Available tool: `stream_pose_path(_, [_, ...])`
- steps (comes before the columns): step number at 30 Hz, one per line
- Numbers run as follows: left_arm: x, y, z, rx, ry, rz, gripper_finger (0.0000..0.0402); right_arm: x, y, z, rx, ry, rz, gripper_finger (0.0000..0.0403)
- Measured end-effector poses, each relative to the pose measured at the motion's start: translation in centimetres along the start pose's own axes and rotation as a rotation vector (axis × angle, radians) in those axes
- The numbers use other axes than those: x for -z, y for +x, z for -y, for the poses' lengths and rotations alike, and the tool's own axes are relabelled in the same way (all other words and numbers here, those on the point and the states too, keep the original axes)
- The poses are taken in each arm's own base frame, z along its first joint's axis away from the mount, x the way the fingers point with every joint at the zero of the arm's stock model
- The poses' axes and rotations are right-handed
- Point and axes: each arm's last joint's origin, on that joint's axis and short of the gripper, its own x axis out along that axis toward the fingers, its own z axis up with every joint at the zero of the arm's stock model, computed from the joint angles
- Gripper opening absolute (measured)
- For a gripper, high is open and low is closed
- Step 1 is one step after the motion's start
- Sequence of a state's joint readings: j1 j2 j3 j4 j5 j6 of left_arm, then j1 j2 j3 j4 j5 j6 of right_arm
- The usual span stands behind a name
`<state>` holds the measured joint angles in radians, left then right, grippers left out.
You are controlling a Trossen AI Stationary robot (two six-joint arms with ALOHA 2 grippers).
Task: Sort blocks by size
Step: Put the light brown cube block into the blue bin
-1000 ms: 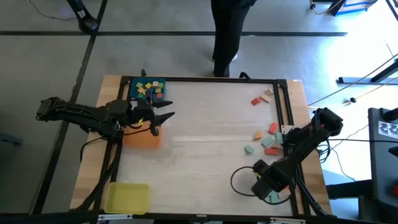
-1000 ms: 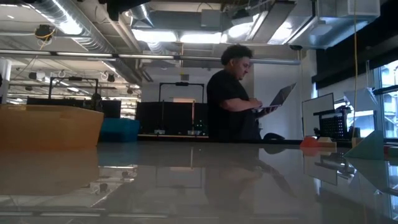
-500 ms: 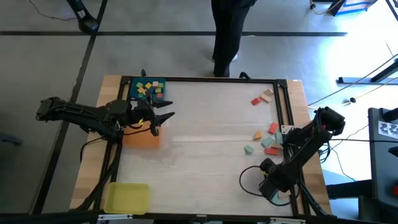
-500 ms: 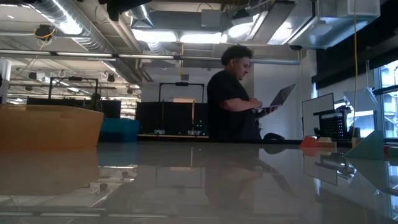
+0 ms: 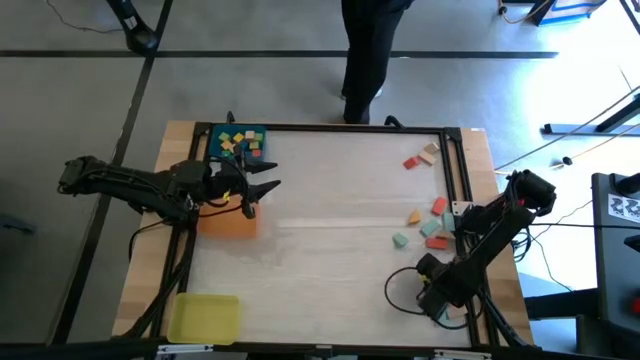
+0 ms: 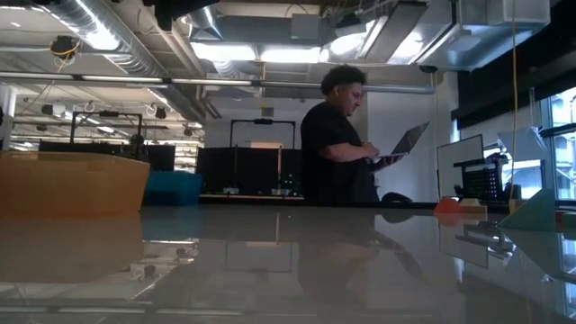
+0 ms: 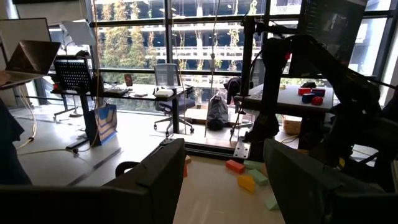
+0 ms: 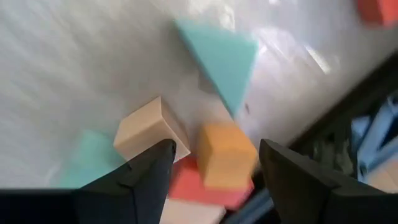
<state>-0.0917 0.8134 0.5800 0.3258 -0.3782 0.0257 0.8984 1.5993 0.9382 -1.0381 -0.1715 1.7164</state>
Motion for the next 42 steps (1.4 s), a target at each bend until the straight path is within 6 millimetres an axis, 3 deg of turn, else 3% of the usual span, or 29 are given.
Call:
stream_pose_path(12, [0.0,0.0,0.0,0.000,-0.012,0.000,0.0205,-4.7,-0.7,-1.1,-0.085,-0.089,0.314,0.0241])
stream_pose_path(19, [0.4,0.0,0.0,0.001,-0.005,-0.039,0.0205,-6.9,-1.6,-1.2,-0.041,-0.173,0.379,0.0241])
stream_pose_path(24, [0.6,0.0,0.0,0.000,-0.028,-0.060,0.0205,-6.8,-4.2,-2.1,-0.101,-0.100,0.382,0.0241])
stream_pose_path(30, [0.8,0.0,0.0,0.000,-0.023,-0.074,0.0205,-6.4,-5.1,-3.8,-0.268,-0.124,0.410,0.0241])
stream_pose_path(42, [0.8,0.0,0.0,0.000,-0.024,-0.079,0.0205,-6.6,-3.0,-3.7,-0.131,0.001,0.315,0.0241])
